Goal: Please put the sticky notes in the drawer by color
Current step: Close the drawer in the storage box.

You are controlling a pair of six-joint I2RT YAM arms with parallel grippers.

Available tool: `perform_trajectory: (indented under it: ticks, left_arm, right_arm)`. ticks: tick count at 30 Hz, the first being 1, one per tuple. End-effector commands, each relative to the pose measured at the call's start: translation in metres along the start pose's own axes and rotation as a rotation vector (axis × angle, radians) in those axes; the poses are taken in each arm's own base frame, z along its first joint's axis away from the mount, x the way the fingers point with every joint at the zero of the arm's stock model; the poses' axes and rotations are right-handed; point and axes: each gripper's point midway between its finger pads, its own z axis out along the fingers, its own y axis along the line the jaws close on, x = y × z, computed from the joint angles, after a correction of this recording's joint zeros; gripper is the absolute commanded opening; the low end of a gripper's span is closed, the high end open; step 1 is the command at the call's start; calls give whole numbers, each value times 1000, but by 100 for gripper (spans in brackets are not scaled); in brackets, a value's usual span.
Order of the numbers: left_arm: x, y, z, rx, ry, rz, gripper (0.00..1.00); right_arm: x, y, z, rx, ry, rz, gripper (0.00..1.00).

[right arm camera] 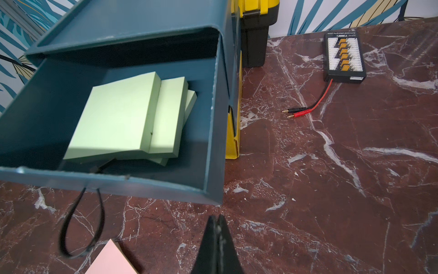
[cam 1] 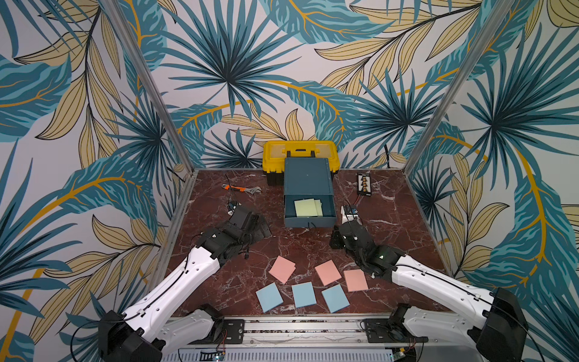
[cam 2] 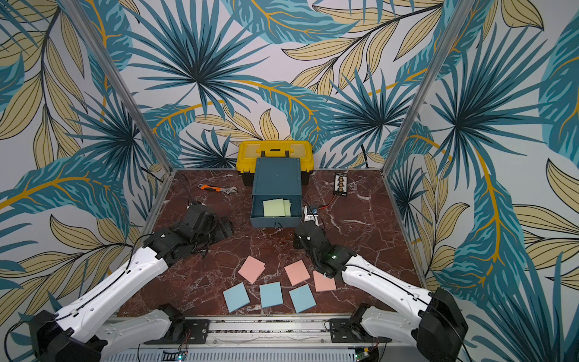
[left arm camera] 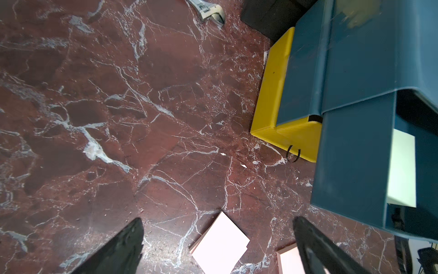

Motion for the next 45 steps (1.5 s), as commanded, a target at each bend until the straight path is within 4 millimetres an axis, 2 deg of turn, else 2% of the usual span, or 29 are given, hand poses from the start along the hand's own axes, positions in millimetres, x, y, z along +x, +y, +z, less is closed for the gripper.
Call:
perform_trajectory:
  ticks: [1,9,24,31,39,45]
  left_arm:
    - [-5,-6,-4,43,-24,-16,100]
    - [-7,-4,-9,61,-50,-3,100]
    - [-2,0,-8,81,-54,-3,100]
    - [-1,-2,-5,94,-49,-4,100]
    - [0,-2,-2,97,-40,-1,100]
    - [2,-3,0,97,-24,2,100]
  right_arm:
    - [-7,1,5,17,-34,-19,0]
    - [-12,9,20,29,-49,-29,0]
    - [-34,38,35,-29,-95,-49,0]
    - [-47,45,49,4,-136,-95,0]
    - [-47,51,74,53,-163,-148,0]
    - [-48,58,83,48,-172,-158,0]
